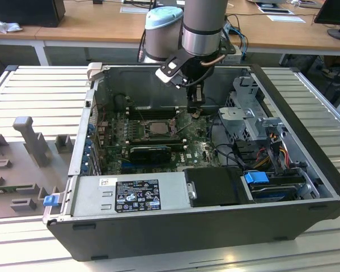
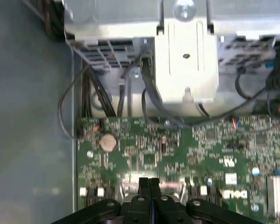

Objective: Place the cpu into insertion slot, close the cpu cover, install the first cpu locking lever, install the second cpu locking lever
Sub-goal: 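Close the cpu cover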

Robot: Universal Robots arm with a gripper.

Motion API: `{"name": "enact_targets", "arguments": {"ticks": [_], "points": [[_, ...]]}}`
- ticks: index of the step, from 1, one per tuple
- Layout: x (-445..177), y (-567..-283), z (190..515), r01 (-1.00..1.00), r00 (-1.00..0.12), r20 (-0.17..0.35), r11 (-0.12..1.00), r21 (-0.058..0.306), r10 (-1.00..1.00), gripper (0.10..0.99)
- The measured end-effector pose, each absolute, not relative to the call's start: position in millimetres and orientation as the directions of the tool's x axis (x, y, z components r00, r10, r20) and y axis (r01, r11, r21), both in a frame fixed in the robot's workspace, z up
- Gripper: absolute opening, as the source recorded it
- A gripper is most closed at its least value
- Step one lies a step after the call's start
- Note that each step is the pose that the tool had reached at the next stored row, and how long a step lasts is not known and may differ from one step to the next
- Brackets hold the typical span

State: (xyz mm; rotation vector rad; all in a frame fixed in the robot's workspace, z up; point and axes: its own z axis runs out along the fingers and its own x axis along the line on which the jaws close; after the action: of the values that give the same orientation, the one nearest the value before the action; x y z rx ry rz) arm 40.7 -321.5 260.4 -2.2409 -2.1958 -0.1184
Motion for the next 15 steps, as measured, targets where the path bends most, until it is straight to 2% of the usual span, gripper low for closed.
{"name": "enact_targets", "arguments": {"ticks": [11,15], "points": [[61.1,-321.6,247.4,0.999,-0.014,0.055,0.012,0.042,0.998,0.106],[61.0,-321.6,247.2,1.0,-0.011,0.056,0.012,-0.018,0.998,0.106]]}}
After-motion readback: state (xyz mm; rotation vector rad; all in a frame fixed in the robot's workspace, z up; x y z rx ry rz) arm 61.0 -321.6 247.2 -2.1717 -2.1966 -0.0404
